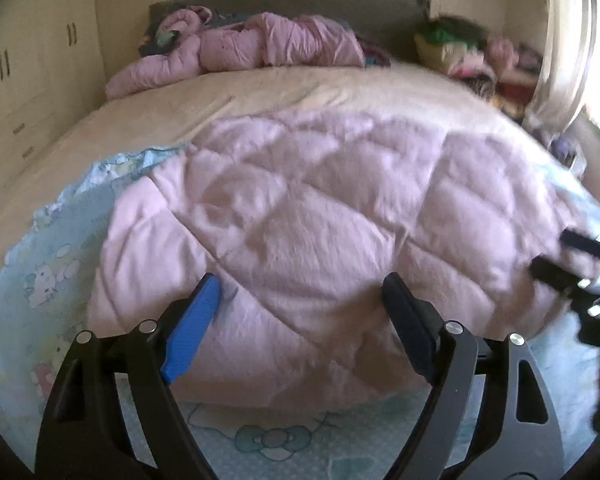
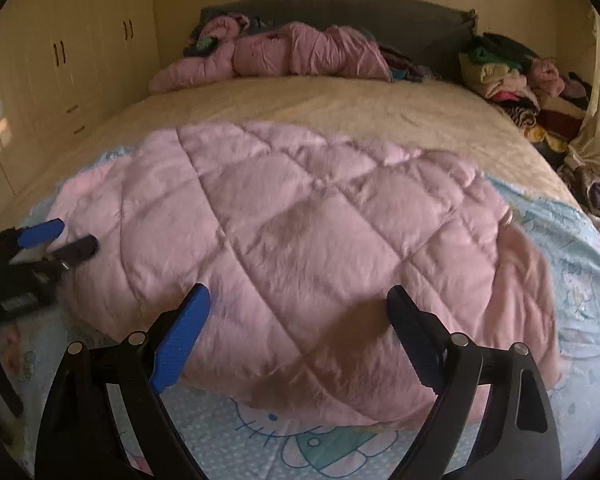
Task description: Fold large clothes
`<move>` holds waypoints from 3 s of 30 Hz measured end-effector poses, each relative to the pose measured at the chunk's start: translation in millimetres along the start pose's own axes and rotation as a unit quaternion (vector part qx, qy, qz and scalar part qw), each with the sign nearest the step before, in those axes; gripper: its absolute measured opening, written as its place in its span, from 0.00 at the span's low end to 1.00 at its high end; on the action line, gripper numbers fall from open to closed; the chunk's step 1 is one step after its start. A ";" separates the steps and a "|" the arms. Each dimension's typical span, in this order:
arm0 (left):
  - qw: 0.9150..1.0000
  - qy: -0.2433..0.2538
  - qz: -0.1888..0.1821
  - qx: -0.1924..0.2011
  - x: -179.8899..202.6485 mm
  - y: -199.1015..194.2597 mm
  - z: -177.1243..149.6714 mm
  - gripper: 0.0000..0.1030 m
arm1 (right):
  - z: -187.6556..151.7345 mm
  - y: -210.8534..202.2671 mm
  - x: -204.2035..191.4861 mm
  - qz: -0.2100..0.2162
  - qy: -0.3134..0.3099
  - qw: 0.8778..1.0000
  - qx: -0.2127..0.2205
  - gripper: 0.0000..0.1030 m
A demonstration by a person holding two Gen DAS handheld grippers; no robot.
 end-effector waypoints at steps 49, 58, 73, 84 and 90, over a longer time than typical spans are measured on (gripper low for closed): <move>0.993 -0.085 0.060 0.053 -73.4 -74.3 -25.6 0.91 | -59.4 -48.7 160.0 -0.038 0.183 0.982 -0.019 0.94; 0.990 -0.127 0.043 0.033 -95.0 -59.7 -34.8 0.91 | -77.0 -21.1 185.6 -0.037 0.235 0.969 -0.066 0.95; 0.986 -0.166 0.023 0.017 -115.6 -33.7 -37.5 0.91 | -82.0 68.0 198.1 0.061 0.311 0.938 -0.140 0.96; 0.959 -0.269 -0.082 0.038 -149.7 -0.8 -33.5 0.92 | -69.9 87.3 198.0 0.102 0.294 0.942 -0.126 0.94; 0.945 -0.302 -0.117 0.049 -154.4 23.6 -33.6 0.92 | -66.3 87.9 193.1 0.115 0.285 0.943 -0.123 0.73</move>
Point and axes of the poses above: each gripper's, at about its wrist camera, not at the fingertips, and y roughly the way its jaws point, x to its right, z to its top, the point moved 1 cm from there along y, roughly the way its jaws point, and after that the axes turned 15 degrees about -z, right-handed, at the moved point
